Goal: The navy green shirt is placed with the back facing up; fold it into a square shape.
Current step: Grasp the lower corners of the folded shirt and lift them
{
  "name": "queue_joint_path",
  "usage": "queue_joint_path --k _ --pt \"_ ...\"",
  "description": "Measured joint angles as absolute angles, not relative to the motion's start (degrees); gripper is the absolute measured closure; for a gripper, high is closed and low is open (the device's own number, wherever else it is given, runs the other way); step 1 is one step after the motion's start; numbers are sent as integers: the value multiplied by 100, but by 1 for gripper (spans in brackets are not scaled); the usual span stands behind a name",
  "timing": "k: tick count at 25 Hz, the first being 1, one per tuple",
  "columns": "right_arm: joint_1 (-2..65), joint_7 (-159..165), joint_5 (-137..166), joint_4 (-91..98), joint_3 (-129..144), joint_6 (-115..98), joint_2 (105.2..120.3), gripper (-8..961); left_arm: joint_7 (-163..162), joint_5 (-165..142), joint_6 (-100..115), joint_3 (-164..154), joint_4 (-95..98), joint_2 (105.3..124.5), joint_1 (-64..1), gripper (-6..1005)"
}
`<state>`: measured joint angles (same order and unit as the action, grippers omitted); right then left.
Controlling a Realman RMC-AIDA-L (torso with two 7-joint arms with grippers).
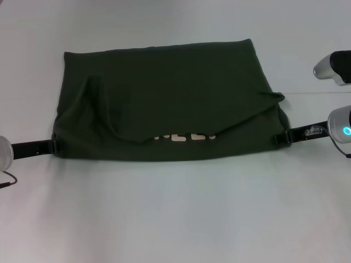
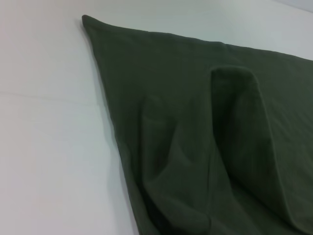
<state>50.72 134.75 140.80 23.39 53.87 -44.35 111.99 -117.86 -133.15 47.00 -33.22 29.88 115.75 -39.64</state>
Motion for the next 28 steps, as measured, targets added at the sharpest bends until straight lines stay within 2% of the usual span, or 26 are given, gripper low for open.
queue_joint_path --k 13,18,23,28 --pt "5066 13417 14212 2342 5411 -4342 11266 706 -11821 -13315 4712 -3322 3006 11575 -3973 982" --pt "5048 13423 14212 2350 5381 -4276 11275 892 -11853 -13315 4712 -3317 3010 11575 -3973 982" --pt "4948 13417 14182 2592 5348 -4516 11285 910 -12008 -13322 5025 -3269 3277 11574 -3914 982" --pt "4570 13443 14167 3479 5331 -5134 11407 914 -12134 -13361 5850 -3001 3504 11454 -3833 982"
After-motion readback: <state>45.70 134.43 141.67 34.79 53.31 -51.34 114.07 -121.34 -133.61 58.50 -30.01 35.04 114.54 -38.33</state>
